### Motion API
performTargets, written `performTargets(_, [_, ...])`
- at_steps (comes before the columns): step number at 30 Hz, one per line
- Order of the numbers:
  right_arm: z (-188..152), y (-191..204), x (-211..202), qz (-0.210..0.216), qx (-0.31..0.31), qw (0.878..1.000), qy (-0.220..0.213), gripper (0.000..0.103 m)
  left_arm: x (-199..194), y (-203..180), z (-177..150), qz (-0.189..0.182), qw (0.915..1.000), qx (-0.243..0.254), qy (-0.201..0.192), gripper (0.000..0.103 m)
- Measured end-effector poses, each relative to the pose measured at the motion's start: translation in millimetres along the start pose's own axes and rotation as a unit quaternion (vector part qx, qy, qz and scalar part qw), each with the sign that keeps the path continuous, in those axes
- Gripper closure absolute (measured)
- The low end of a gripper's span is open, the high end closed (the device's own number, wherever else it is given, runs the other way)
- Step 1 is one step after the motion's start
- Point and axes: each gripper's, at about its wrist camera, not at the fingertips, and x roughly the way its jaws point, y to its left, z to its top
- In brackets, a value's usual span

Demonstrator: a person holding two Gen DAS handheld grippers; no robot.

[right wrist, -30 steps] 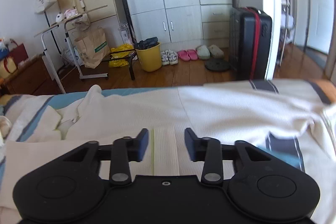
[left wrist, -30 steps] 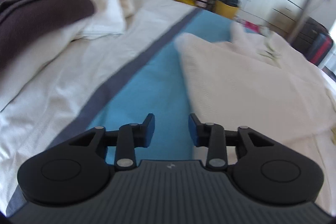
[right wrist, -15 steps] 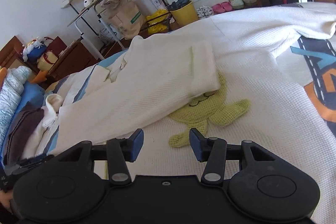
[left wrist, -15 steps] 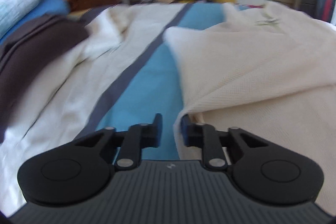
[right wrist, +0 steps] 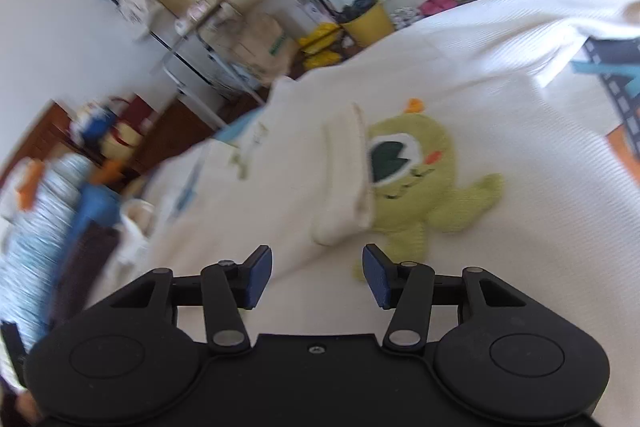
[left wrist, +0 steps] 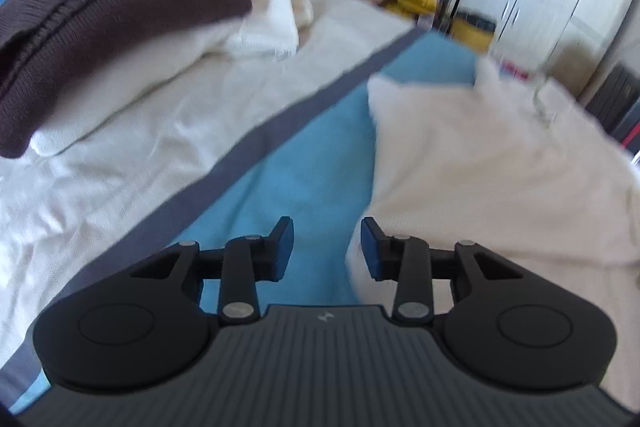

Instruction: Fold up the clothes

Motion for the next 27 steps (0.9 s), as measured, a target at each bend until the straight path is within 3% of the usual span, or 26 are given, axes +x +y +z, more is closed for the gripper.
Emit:
performTargets(3, [4, -9, 13, 0.026, 0.051, 0.998, -0.001, 0.039, 15, 1, 15, -0.034, 0.9994, -0.01, -0.007, 0.062])
performTargets(5, [6, -12, 25, 0.013, 0.061, 0.998, -0.001, 0.039, 38, 1, 31, -0.064, 0.9978, -0.013, 0.003, 0.062])
performTargets(8, [7, -13, 40, -0.008, 0.056, 0.998, -0.007, 0.039, 76, -10, 55, -0.091, 0.9951, 0.021, 0.032, 0.057])
performTargets(10, [8, -11, 45, -0.01, 0.035, 0.999, -0.017, 0.04, 97, -22, 68, -0.086, 0.9941, 0.06, 0.029, 0.055])
performTargets(11, [9, -9, 48, -0.012, 0.02, 1.0, -0.019, 0.043, 108, -27, 73, -0.083, 0.9932, 0.077, 0.027, 0.048])
performTargets(14, [10, -8, 56, -0.013, -0.008, 1.0, -0.017, 0.055, 147, -29, 83, -0.08, 0.9935, 0.069, 0.042, 0.045])
performTargets(15, [11, -9, 57, -0.013, -0.008, 1.0, -0.02, 0.057, 157, -28, 84, -0.089, 0.9929, 0.061, 0.048, 0.046])
performTargets(16, [13, -11, 57, -0.015, -0.007, 1.0, -0.019, 0.066, 164, -25, 85, -0.102, 0.9926, 0.04, 0.051, 0.049])
performTargets(17, [14, -12, 58, -0.018, -0.006, 1.0, -0.018, 0.077, 168, -23, 84, -0.115, 0.9919, 0.014, 0.052, 0.089])
performTargets(18, [16, -12, 59, -0.02, -0.011, 1.0, -0.016, 0.082, 173, -20, 84, -0.127, 0.9903, -0.012, 0.053, 0.097])
performTargets(19, [18, -10, 59, -0.022, -0.02, 0.999, -0.015, 0.087, 178, -17, 84, -0.14, 0.9879, -0.037, 0.054, 0.098])
performTargets(20, [19, -9, 59, -0.023, -0.029, 0.999, -0.014, 0.087, 172, -21, 85, -0.13, 0.9907, -0.027, 0.031, 0.098])
performTargets(23, [25, 11, 48, -0.02, -0.096, 0.994, -0.049, 0.089, 141, -38, 91, -0.071, 0.9942, 0.045, -0.067, 0.098])
performTargets(25, [30, 28, 38, -0.017, -0.152, 0.985, -0.08, 0.09, 138, -35, 95, -0.074, 0.9945, 0.021, -0.072, 0.098])
performTargets(27, [34, 40, 35, -0.03, -0.192, 0.976, -0.097, 0.09, 154, -26, 91, -0.076, 0.996, -0.008, -0.046, 0.098])
